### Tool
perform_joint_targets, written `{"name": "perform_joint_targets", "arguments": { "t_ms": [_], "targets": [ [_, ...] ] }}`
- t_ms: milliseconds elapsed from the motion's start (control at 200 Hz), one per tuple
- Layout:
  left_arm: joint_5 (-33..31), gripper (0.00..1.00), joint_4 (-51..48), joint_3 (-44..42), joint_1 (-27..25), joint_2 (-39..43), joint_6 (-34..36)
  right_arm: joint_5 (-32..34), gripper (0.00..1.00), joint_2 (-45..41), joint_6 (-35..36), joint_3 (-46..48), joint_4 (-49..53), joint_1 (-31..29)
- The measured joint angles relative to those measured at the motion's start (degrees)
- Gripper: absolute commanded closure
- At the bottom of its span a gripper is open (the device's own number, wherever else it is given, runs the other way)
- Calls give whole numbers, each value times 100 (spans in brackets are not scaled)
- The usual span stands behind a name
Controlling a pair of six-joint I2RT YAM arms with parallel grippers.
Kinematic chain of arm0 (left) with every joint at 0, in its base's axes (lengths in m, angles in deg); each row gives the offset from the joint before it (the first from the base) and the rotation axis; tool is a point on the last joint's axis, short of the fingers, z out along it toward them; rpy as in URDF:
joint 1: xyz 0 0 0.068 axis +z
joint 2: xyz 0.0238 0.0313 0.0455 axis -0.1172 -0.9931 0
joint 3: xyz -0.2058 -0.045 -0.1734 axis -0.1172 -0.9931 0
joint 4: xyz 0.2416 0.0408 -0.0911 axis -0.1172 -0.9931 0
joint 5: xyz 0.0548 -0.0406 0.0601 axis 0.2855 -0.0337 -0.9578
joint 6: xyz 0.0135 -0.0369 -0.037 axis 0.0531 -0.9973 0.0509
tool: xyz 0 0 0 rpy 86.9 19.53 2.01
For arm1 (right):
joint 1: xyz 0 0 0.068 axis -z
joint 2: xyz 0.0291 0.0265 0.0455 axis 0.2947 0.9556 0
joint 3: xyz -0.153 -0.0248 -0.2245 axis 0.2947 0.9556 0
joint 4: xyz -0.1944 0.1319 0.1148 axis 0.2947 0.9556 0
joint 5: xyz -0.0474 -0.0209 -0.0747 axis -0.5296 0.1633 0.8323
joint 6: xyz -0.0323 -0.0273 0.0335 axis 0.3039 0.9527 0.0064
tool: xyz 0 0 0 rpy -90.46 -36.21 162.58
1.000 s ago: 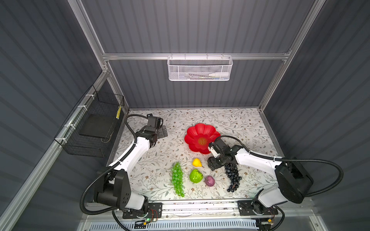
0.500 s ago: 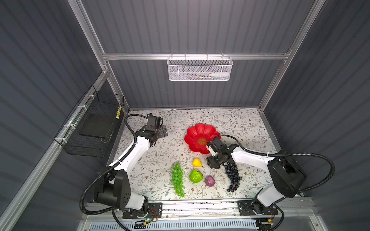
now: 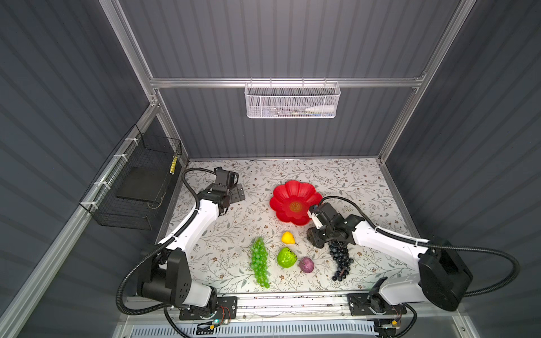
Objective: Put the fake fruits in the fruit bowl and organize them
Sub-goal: 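Carry the avocado into the red bowl and release it with the right gripper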
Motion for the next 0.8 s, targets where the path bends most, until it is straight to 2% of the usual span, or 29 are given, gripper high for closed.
{"name": "perform_joint_targets", "arguments": {
  "t_ms": [140,275,475,660,800],
  "targets": [
    [131,0,-35,11,0,-9,-90,-214,49,-195,-28,-654,577,184],
    [323,0,-42,61,0,-28,-186,-492,49,203,96,-1757,837,688],
    [686,0,-52,63,0,-26,-391,-481,49,1526,584,-3213,837,1226],
    [929,0,-199,61,0,-26,-498,-612,48,2949,922,-4190,813,1257],
    [999,0,-262,35,0,-15,-533,-706,48,3687,1038,-4586,835,1259]
  ]
}}
